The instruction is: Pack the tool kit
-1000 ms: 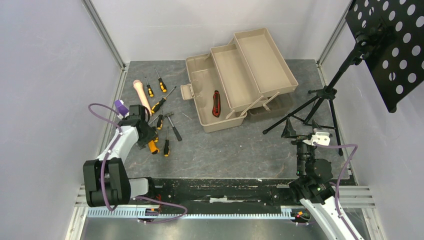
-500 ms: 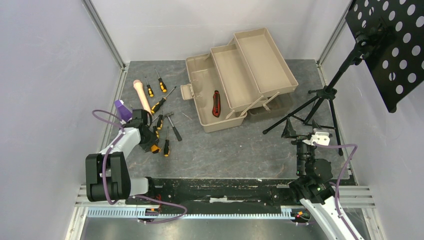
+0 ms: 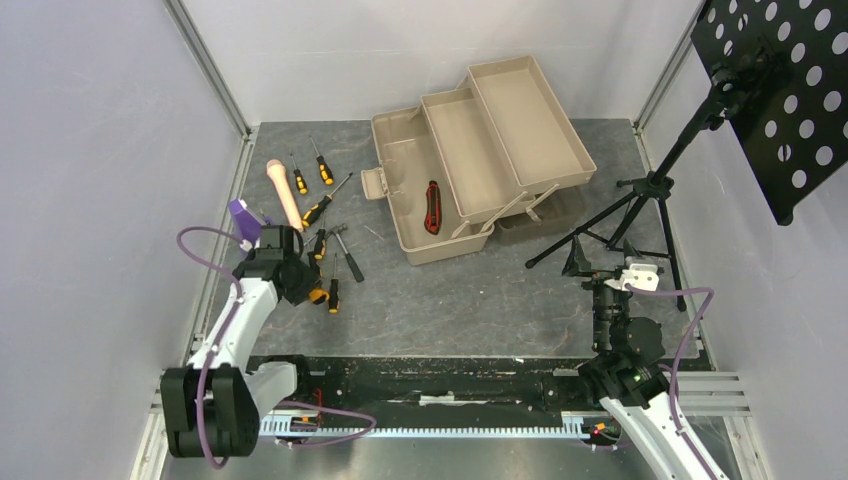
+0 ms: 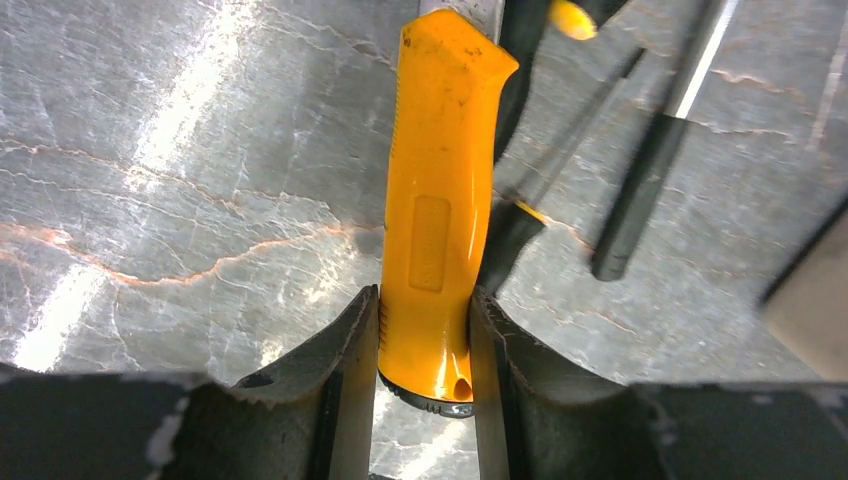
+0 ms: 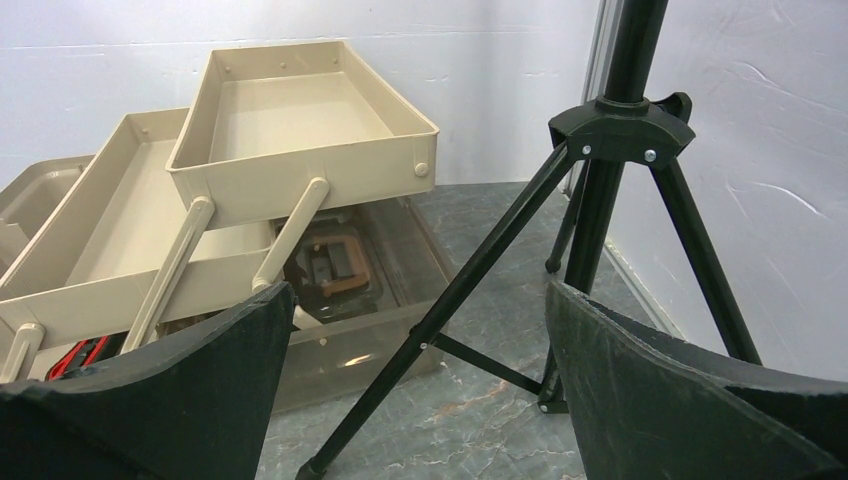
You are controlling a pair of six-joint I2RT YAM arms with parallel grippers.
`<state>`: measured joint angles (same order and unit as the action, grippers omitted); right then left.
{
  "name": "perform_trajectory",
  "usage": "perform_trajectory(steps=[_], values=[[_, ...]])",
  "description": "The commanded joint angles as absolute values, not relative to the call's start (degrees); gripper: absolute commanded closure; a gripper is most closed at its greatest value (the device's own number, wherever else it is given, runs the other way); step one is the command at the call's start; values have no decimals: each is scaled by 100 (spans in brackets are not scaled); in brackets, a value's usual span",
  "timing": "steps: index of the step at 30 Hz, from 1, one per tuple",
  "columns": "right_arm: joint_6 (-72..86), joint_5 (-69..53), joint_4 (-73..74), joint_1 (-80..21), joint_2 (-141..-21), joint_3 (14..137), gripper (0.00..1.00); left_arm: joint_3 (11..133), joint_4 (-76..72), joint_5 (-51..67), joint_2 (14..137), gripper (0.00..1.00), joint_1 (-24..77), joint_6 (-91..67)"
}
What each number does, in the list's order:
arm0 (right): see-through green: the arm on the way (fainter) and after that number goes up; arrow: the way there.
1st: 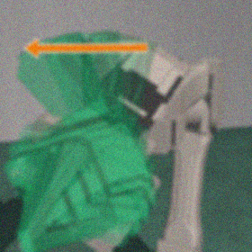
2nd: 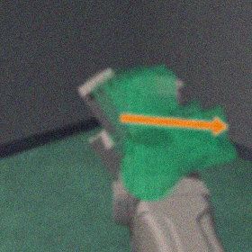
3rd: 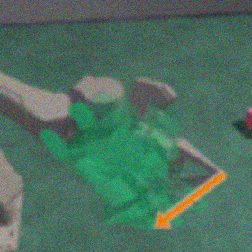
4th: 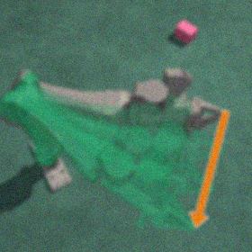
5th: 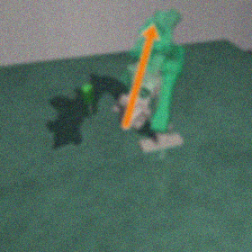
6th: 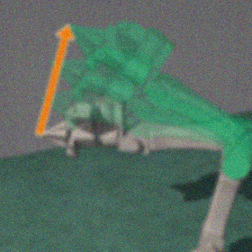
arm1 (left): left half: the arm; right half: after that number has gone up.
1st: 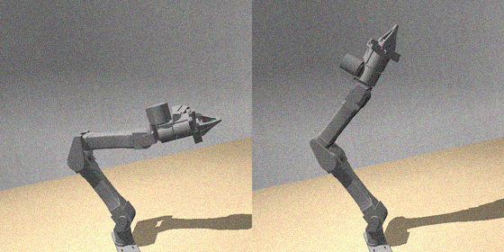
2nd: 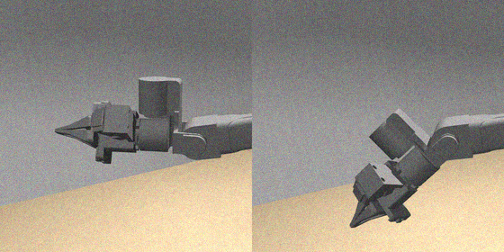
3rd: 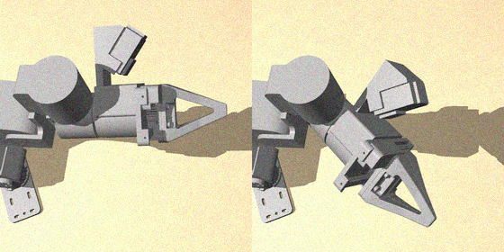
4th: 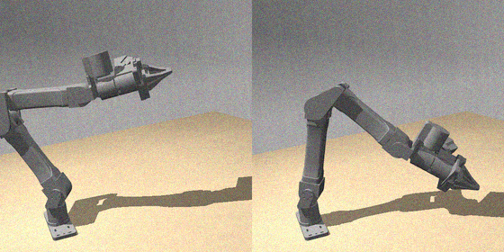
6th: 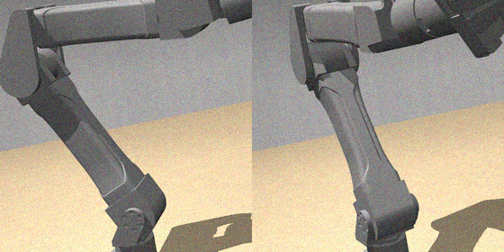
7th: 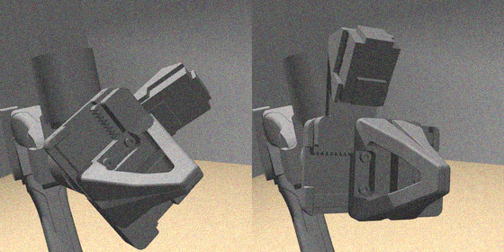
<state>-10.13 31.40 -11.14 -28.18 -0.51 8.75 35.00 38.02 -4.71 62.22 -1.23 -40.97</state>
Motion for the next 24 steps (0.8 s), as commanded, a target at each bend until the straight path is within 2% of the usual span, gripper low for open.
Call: perform_trajectory(steps=[1,3,11,16,24], values=[[-1050,3191,-1305,-2859,612,866,2,3909,4056,-208,5653,98,-80,-4366],[-1045,3193,-1303,-2861,606,867,2,4061,4080,-98,5494,98,-76,-4398],[-1046,3195,-1304,-2872,598,855,2,5406,3720,39,5791,98,1170,-4716],[-1055,3208,-1306,-2874,606,853,2,6398,3112,21,6759,98,2021,-4784],[-1072,3238,-1288,-2874,650,860,2,8202,3199,-404,8960,98,2858,-4160]])
